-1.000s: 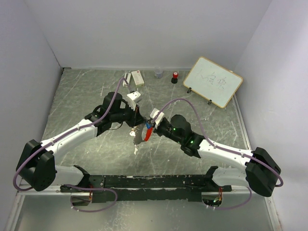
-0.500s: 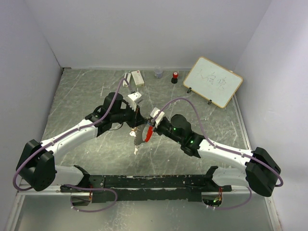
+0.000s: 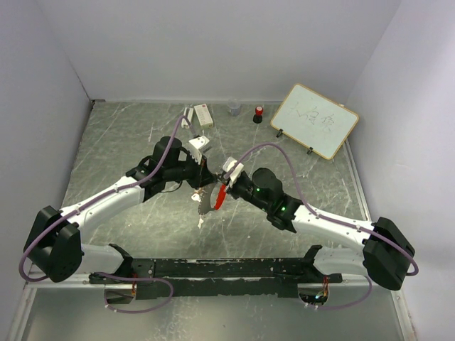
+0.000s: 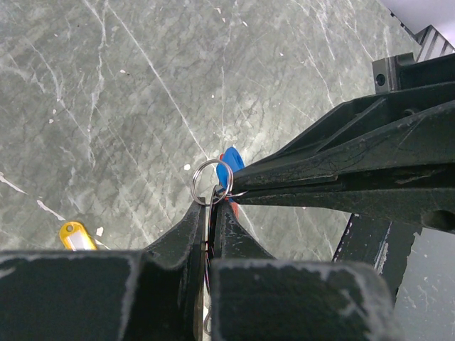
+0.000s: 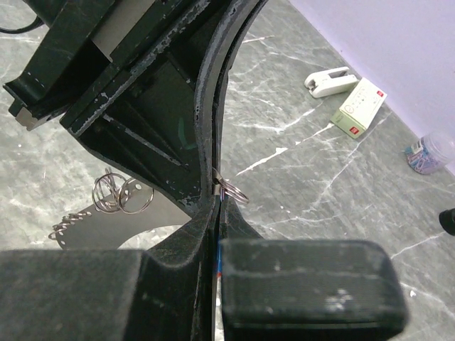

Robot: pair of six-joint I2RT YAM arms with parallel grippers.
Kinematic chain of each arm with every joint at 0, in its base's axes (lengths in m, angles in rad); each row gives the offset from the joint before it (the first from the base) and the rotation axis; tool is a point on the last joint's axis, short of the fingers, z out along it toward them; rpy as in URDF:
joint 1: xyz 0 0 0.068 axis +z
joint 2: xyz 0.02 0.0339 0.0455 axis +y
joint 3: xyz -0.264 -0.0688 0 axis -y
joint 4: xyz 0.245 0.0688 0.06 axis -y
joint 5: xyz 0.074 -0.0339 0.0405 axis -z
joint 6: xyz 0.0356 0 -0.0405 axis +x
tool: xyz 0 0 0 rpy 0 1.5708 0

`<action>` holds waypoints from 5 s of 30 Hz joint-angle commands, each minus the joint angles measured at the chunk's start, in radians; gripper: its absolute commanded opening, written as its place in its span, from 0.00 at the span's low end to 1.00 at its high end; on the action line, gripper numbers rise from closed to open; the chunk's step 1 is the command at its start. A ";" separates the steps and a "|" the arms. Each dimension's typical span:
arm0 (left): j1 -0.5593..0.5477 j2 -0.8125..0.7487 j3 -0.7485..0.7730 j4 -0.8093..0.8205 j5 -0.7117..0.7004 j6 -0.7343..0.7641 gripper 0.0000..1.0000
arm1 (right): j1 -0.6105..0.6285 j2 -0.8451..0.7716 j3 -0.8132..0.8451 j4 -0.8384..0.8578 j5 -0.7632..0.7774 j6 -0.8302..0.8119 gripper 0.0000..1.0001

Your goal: Put the keys on the keyring

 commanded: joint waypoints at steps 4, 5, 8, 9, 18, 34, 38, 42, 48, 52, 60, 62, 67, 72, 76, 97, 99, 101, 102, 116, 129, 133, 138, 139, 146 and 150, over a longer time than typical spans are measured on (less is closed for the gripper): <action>-0.011 -0.034 0.016 0.024 0.002 0.000 0.07 | 0.003 0.010 0.035 0.004 0.028 0.040 0.00; -0.012 -0.039 0.013 0.027 -0.002 0.000 0.07 | 0.003 0.012 0.035 0.004 0.032 0.043 0.00; -0.012 -0.051 0.009 0.030 -0.005 0.000 0.07 | 0.004 0.010 0.033 0.003 0.042 0.051 0.00; -0.011 -0.052 0.008 0.029 -0.007 0.001 0.07 | 0.003 0.008 0.032 0.005 0.047 0.053 0.00; -0.011 -0.053 0.005 0.026 0.002 0.003 0.07 | -0.008 -0.002 0.028 0.008 0.072 0.064 0.00; -0.011 -0.071 -0.005 0.027 -0.024 0.006 0.07 | -0.031 -0.014 0.025 -0.005 0.110 0.075 0.00; -0.011 -0.065 -0.008 0.024 -0.025 0.009 0.07 | -0.033 -0.028 0.023 -0.009 0.126 0.056 0.00; -0.011 -0.058 -0.011 0.022 -0.035 0.012 0.07 | -0.036 -0.038 0.035 -0.029 0.134 0.023 0.00; -0.011 -0.037 -0.012 0.033 -0.040 0.009 0.07 | -0.039 -0.034 0.074 -0.080 0.126 -0.015 0.00; -0.012 -0.032 -0.006 0.033 -0.055 0.009 0.07 | -0.042 -0.029 0.095 -0.100 0.117 -0.033 0.00; -0.011 -0.029 0.007 0.019 -0.109 0.006 0.46 | -0.043 -0.028 0.114 -0.123 0.117 -0.044 0.00; -0.012 -0.037 0.008 0.010 -0.143 0.007 0.52 | -0.043 -0.031 0.120 -0.129 0.119 -0.047 0.00; -0.011 -0.068 0.001 0.015 -0.201 0.012 0.53 | -0.043 -0.026 0.140 -0.154 0.124 -0.054 0.00; -0.011 -0.107 -0.026 0.071 -0.205 0.027 0.46 | -0.042 -0.010 0.176 -0.202 0.135 -0.044 0.00; -0.012 -0.129 -0.046 0.129 -0.171 0.038 0.40 | -0.043 0.009 0.220 -0.256 0.143 -0.029 0.00; -0.032 -0.143 -0.157 0.389 -0.140 0.075 0.38 | -0.045 -0.027 0.253 -0.371 0.117 -0.075 0.00; -0.037 -0.141 -0.167 0.403 -0.131 0.083 0.38 | -0.045 -0.034 0.251 -0.369 0.107 -0.075 0.00; -0.043 -0.141 -0.180 0.419 -0.122 0.095 0.38 | -0.044 -0.034 0.256 -0.376 0.094 -0.074 0.00; -0.048 -0.143 -0.190 0.439 -0.122 0.108 0.38 | -0.045 -0.034 0.263 -0.380 0.084 -0.075 0.00; -0.078 -0.185 -0.392 0.790 -0.154 0.273 0.33 | -0.049 0.003 0.334 -0.445 0.019 -0.039 0.00; -0.083 -0.113 -0.491 1.137 -0.106 0.299 0.32 | -0.049 -0.013 0.322 -0.452 -0.023 -0.023 0.00; -0.085 -0.083 -0.486 1.173 -0.081 0.311 0.30 | -0.049 -0.017 0.321 -0.460 -0.032 -0.024 0.00; -0.089 -0.052 -0.461 1.153 -0.052 0.331 0.26 | -0.049 -0.021 0.322 -0.467 -0.041 -0.026 0.00; -0.089 -0.047 -0.461 1.157 -0.061 0.330 0.25 | -0.049 -0.021 0.322 -0.468 -0.043 -0.026 0.00; -0.089 -0.018 -0.452 1.146 -0.089 0.342 0.25 | -0.048 -0.021 0.320 -0.471 -0.058 -0.031 0.00; -0.089 -0.005 -0.448 1.152 -0.115 0.342 0.24 | -0.049 -0.017 0.320 -0.475 -0.063 -0.034 0.00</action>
